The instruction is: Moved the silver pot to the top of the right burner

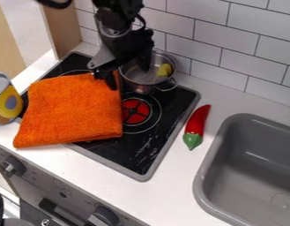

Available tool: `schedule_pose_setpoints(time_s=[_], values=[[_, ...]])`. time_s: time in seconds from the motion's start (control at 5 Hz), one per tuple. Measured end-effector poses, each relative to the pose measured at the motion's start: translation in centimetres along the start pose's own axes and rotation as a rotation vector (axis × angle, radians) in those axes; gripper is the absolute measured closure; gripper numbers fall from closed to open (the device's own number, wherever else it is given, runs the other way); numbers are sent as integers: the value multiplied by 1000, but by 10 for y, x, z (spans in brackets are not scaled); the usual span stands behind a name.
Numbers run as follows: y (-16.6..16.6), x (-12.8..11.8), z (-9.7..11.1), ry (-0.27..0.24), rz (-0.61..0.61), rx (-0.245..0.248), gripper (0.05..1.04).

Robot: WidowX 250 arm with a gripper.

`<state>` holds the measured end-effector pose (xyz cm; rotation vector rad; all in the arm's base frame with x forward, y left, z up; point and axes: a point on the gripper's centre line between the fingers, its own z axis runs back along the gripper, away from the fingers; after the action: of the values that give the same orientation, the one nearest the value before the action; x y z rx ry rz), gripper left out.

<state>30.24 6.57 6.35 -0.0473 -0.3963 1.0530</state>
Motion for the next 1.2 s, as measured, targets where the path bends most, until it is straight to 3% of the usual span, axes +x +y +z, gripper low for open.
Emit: schedule_pose_setpoints(time_s=[0.2, 0.8, 1.0, 1.2], values=[[20, -12, 7, -28, -160, -4, 85], [48, -39, 19, -21, -567, -71, 85], [50, -42, 18, -47, -666, -82, 85], [51, -34, 18, -60, -687, -82, 85]])
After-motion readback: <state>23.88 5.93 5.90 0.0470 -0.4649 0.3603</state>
